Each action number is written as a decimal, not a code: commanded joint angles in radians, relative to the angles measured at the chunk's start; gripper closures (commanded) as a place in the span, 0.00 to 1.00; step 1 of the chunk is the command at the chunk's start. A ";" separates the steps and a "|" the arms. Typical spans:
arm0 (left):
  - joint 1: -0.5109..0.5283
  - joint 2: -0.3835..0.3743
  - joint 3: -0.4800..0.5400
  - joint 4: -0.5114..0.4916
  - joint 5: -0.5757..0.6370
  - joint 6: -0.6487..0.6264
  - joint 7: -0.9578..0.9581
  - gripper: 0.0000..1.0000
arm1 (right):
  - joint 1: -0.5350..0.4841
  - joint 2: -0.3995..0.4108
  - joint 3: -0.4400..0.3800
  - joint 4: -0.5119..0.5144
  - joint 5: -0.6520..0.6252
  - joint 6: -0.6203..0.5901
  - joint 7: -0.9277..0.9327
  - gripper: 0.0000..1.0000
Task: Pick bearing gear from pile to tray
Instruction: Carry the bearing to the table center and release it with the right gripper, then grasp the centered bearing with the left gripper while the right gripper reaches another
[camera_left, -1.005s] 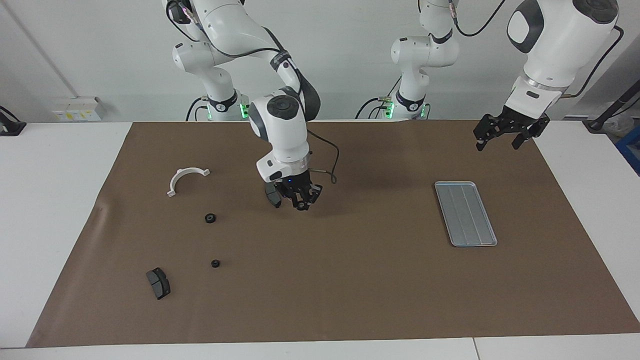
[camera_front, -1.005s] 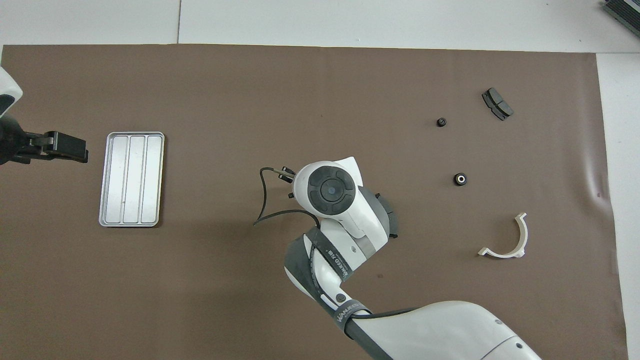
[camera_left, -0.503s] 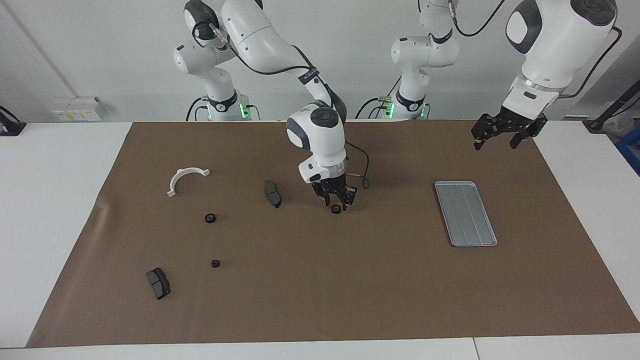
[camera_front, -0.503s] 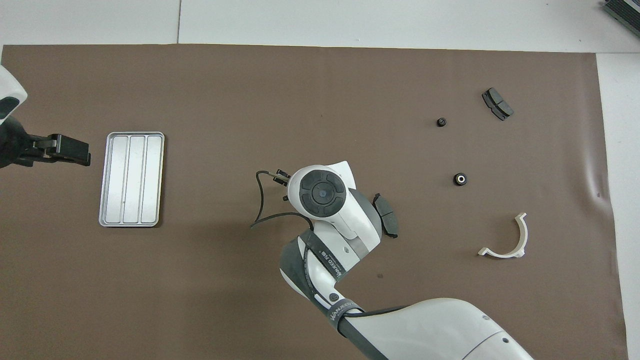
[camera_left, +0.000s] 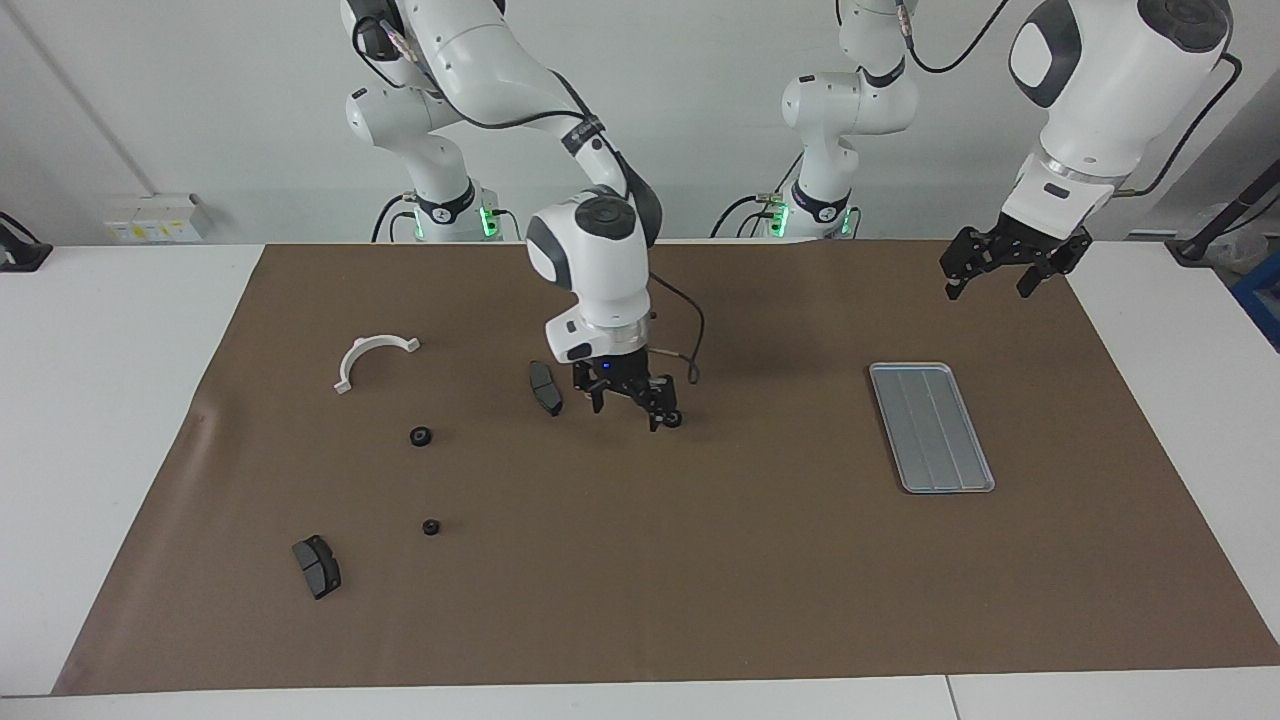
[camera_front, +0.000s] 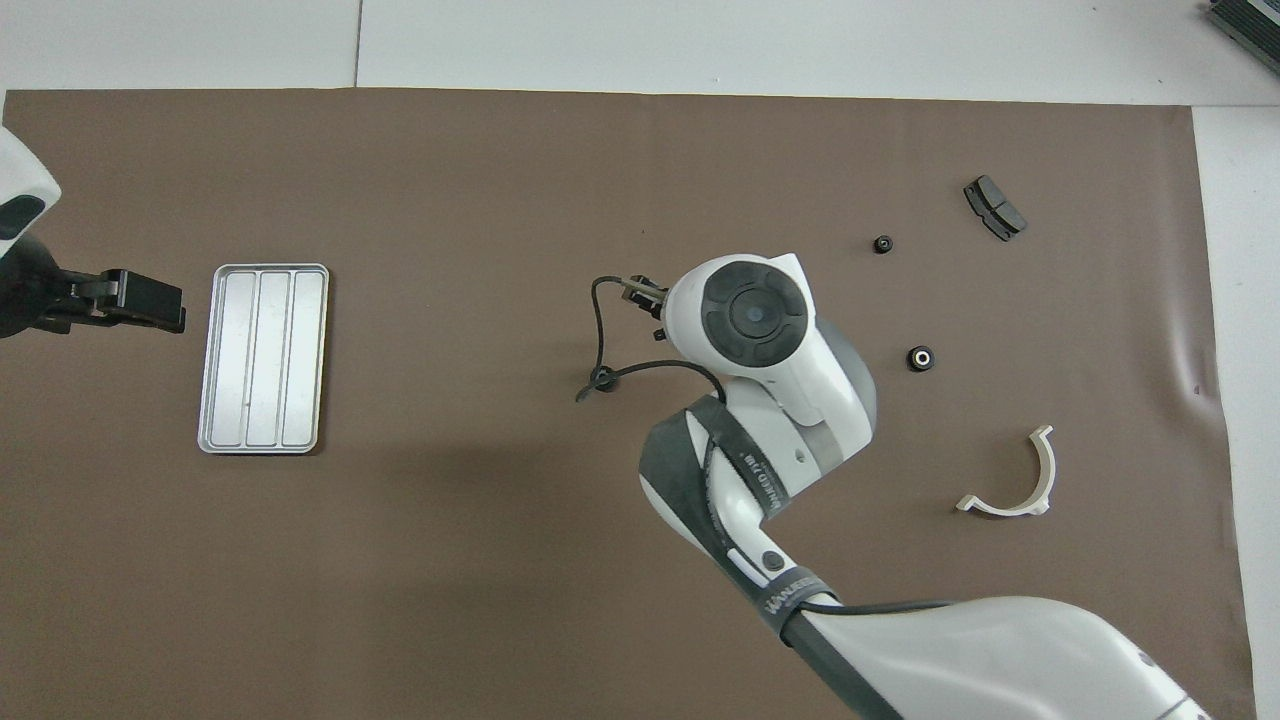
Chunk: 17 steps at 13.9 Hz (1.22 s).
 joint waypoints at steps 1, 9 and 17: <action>-0.048 -0.015 0.000 -0.016 0.007 0.013 -0.034 0.00 | -0.121 -0.104 0.016 -0.062 -0.013 -0.075 -0.231 0.00; -0.301 0.094 0.002 0.031 -0.050 0.114 -0.415 0.00 | -0.407 -0.200 0.019 -0.341 0.016 0.044 -0.975 0.00; -0.454 0.344 0.005 0.098 -0.062 0.337 -0.608 0.00 | -0.443 -0.184 0.017 -0.511 0.114 0.275 -1.192 0.00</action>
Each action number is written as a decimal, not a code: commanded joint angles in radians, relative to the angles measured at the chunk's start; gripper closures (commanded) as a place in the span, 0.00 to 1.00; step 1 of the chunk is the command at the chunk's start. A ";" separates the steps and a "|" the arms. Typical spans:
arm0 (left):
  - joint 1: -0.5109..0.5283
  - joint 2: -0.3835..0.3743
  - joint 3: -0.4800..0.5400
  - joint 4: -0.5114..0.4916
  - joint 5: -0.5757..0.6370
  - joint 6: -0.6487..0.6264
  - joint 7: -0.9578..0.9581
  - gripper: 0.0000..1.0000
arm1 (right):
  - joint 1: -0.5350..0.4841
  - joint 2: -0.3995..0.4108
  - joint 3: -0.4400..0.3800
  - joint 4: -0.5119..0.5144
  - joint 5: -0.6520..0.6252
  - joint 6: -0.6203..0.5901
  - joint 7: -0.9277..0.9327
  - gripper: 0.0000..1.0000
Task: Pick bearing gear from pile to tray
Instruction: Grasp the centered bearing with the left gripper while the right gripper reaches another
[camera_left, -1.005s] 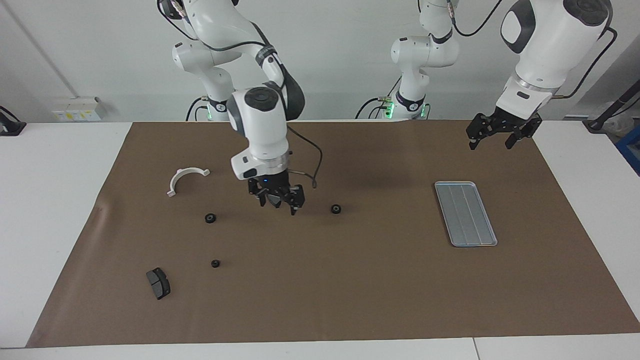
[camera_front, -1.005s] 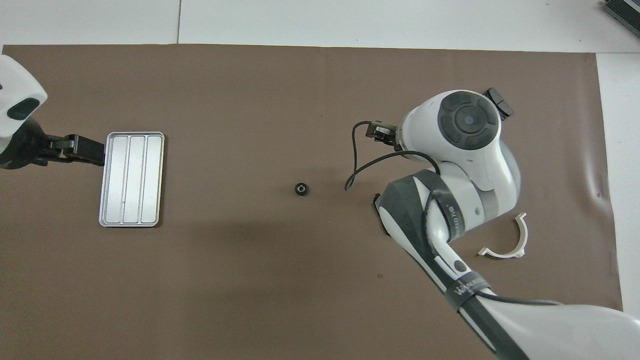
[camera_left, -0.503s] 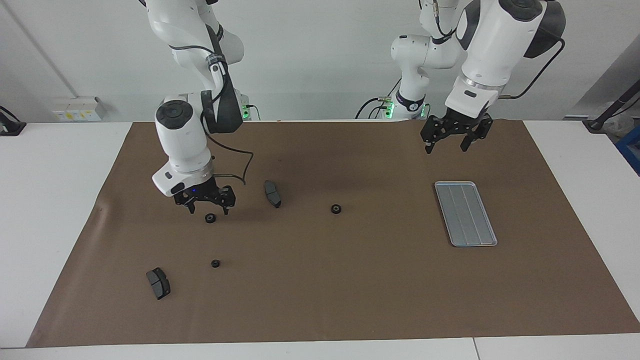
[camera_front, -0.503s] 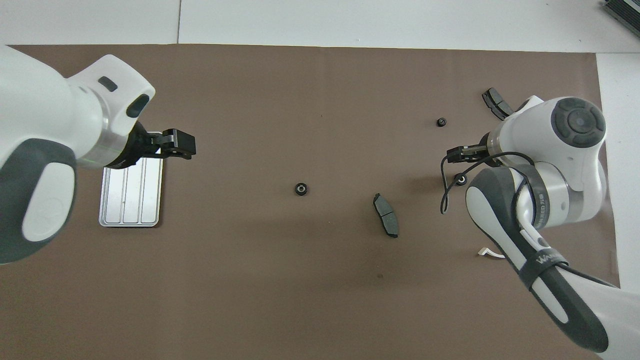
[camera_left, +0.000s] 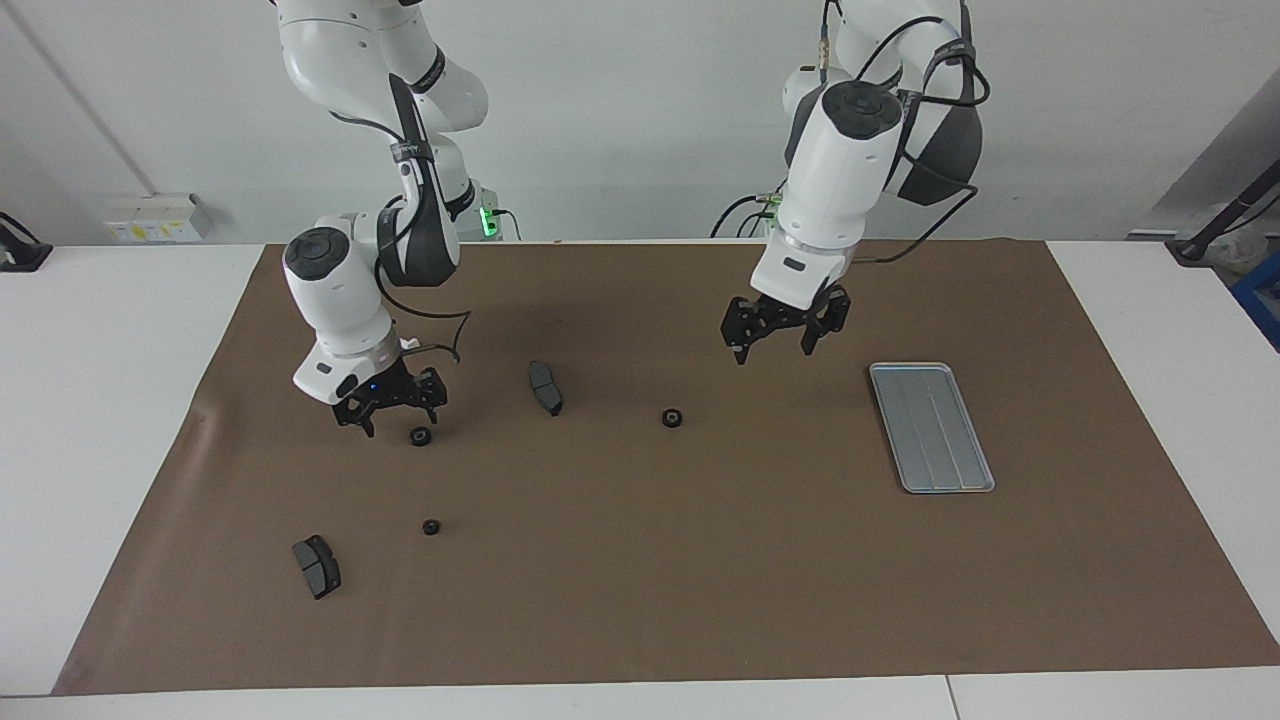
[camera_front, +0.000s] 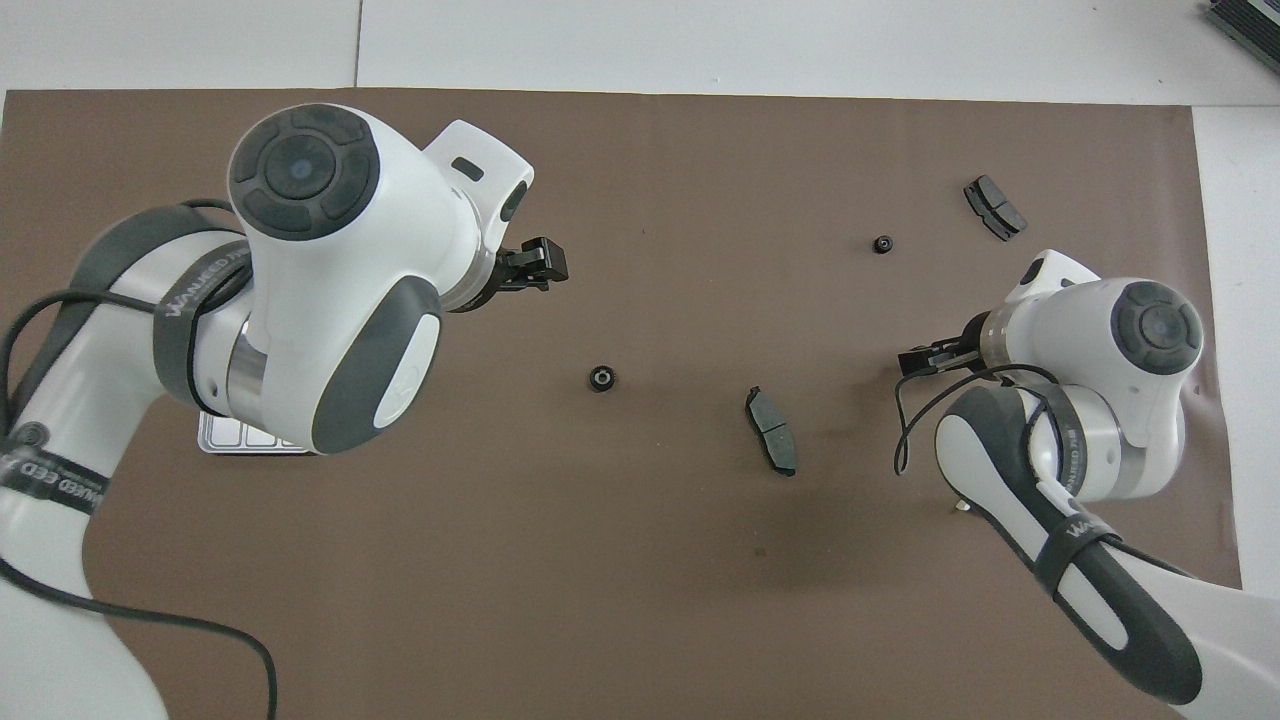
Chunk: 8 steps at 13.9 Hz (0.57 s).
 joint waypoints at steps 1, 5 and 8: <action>-0.059 0.094 0.020 0.031 -0.006 0.059 -0.041 0.00 | -0.018 -0.023 0.019 -0.063 0.026 0.063 -0.035 0.00; -0.114 0.188 0.020 0.027 0.024 0.152 -0.086 0.00 | -0.020 -0.010 0.019 -0.074 0.026 0.091 -0.031 0.00; -0.136 0.222 0.020 0.004 0.029 0.209 -0.087 0.00 | -0.018 0.000 0.019 -0.074 0.027 0.109 -0.027 0.04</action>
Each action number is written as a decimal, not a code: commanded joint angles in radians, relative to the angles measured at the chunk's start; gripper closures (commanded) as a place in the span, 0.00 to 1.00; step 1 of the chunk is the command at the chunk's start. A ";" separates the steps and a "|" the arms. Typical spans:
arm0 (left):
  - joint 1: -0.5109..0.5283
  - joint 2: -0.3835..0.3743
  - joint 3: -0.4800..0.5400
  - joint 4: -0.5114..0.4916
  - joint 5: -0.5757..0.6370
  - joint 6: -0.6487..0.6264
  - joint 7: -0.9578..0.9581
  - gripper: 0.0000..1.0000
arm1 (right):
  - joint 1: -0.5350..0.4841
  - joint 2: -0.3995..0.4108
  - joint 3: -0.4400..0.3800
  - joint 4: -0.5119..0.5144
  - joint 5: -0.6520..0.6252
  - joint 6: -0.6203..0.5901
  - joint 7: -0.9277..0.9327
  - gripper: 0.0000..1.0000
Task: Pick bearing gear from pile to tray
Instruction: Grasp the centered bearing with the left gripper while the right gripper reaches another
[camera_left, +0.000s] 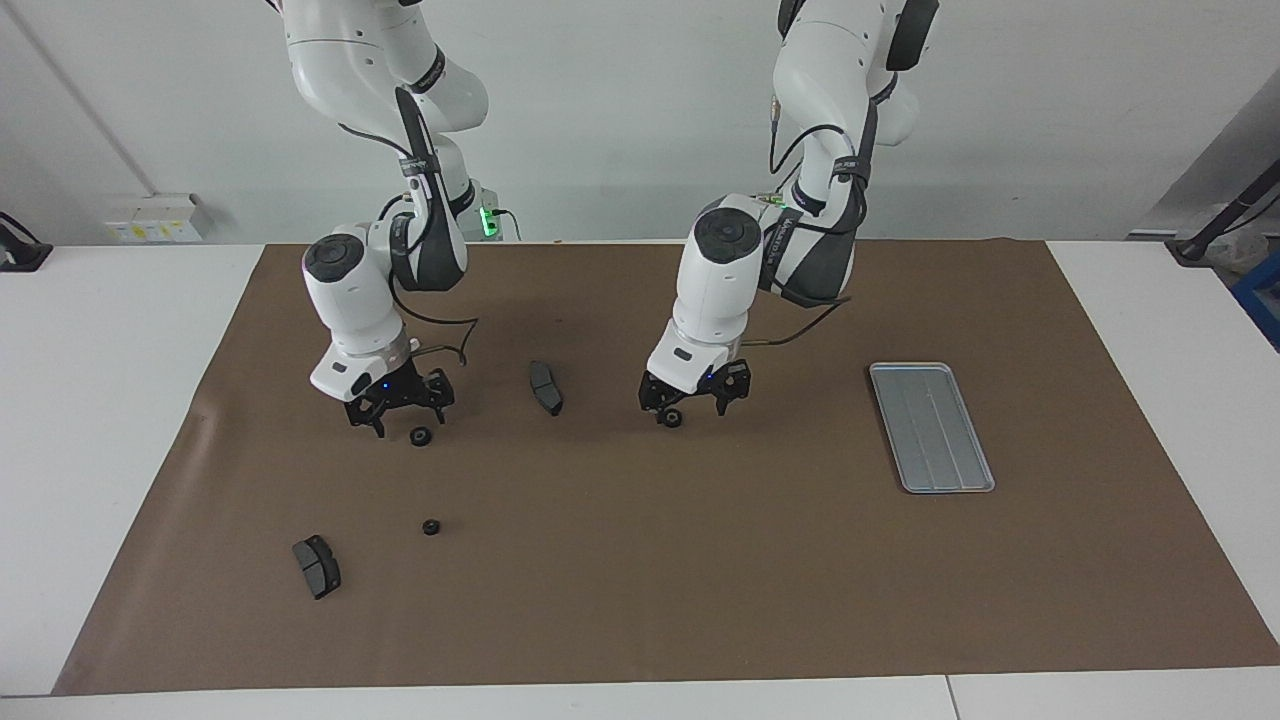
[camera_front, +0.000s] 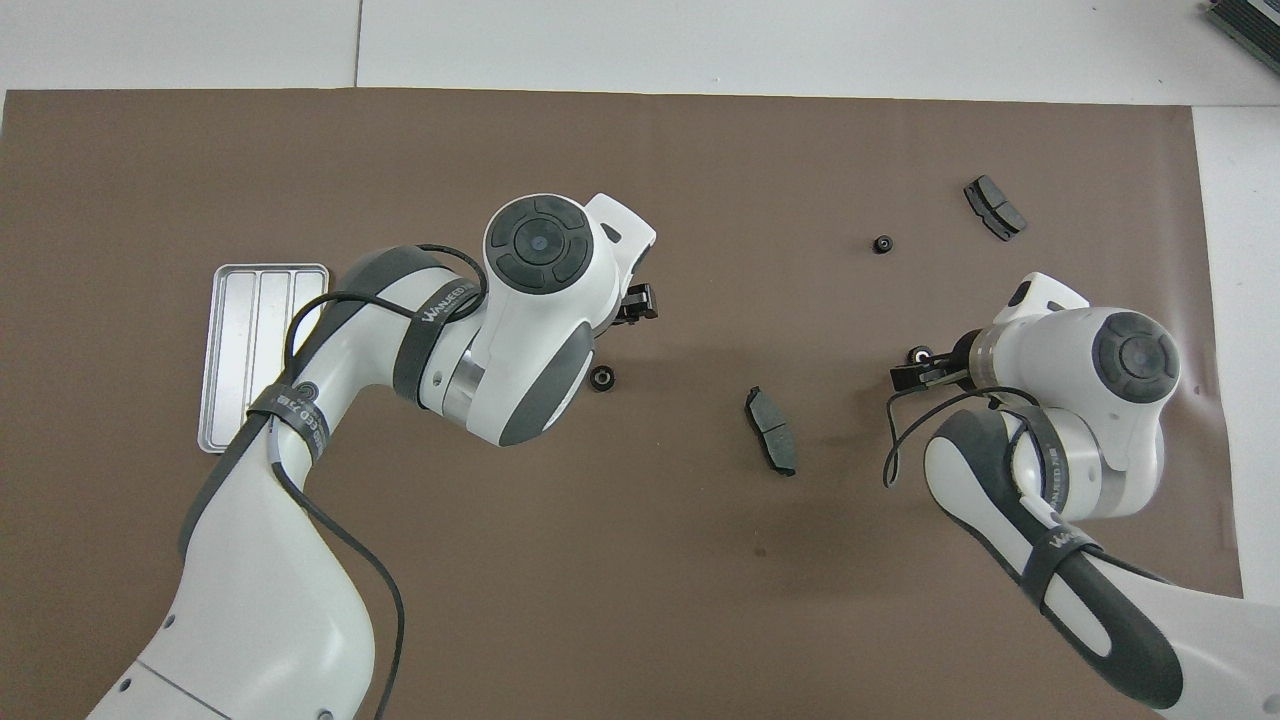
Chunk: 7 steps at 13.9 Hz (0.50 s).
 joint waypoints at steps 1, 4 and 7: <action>-0.030 0.019 0.019 -0.028 0.017 0.072 -0.015 0.00 | -0.018 0.002 0.015 -0.018 0.026 0.038 -0.027 0.07; -0.042 0.011 0.019 -0.102 0.031 0.123 -0.012 0.00 | -0.018 0.012 0.015 -0.018 0.026 0.053 -0.023 0.13; -0.062 -0.009 0.017 -0.202 0.031 0.204 -0.012 0.00 | -0.017 0.020 0.015 -0.019 0.026 0.057 -0.020 0.19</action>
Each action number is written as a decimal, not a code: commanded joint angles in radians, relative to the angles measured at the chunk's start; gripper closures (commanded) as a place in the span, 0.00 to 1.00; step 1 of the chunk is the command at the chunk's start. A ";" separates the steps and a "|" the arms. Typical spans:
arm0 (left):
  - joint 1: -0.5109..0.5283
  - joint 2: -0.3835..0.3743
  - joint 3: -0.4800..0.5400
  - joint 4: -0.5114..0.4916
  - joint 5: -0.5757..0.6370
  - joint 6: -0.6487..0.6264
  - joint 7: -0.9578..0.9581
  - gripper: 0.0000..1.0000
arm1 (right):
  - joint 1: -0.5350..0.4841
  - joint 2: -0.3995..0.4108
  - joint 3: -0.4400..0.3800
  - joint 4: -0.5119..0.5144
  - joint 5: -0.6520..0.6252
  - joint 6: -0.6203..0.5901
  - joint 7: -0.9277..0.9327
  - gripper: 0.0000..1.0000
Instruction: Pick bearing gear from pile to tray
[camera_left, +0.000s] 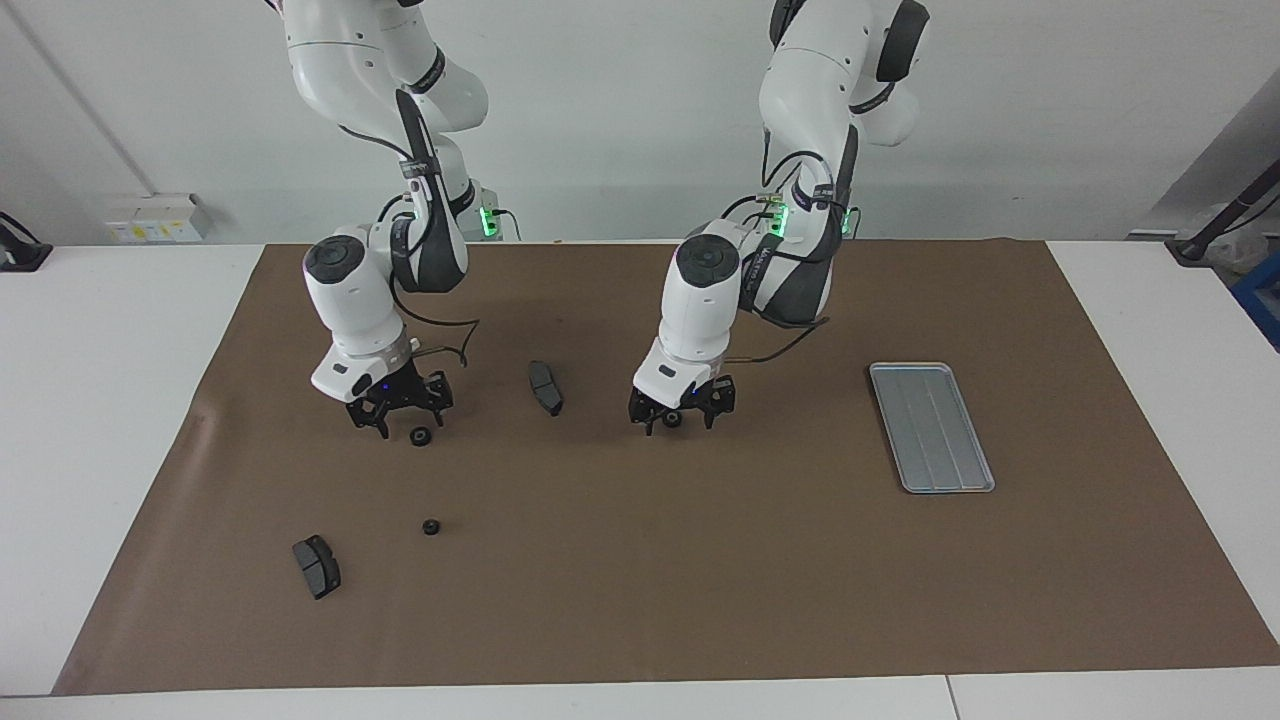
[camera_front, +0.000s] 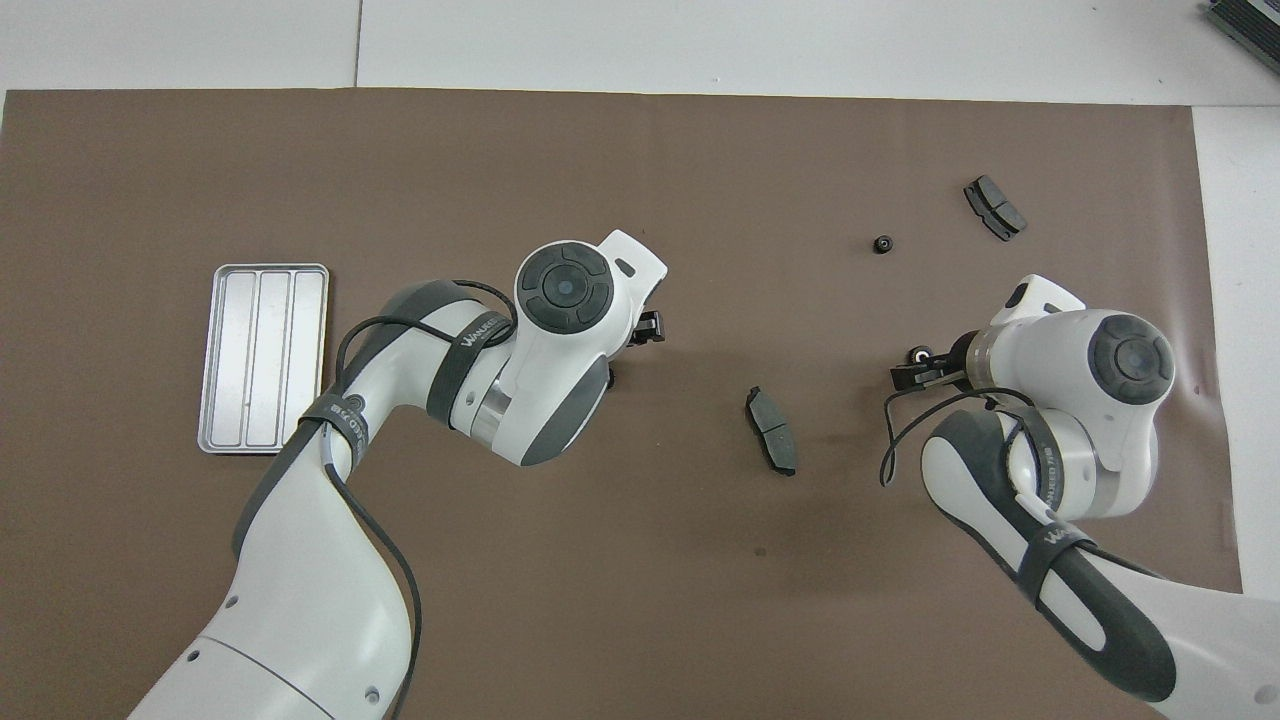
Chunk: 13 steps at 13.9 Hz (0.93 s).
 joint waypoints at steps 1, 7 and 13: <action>-0.032 -0.039 0.016 -0.099 0.024 0.069 -0.010 0.00 | -0.017 0.009 0.015 -0.015 0.018 0.047 -0.020 0.20; -0.043 -0.051 0.016 -0.130 0.024 0.072 -0.003 0.00 | -0.007 0.013 0.015 -0.012 0.018 0.052 0.017 0.39; -0.043 -0.059 0.015 -0.154 0.024 0.089 0.000 0.08 | -0.007 0.015 0.015 -0.012 0.018 0.064 0.019 0.64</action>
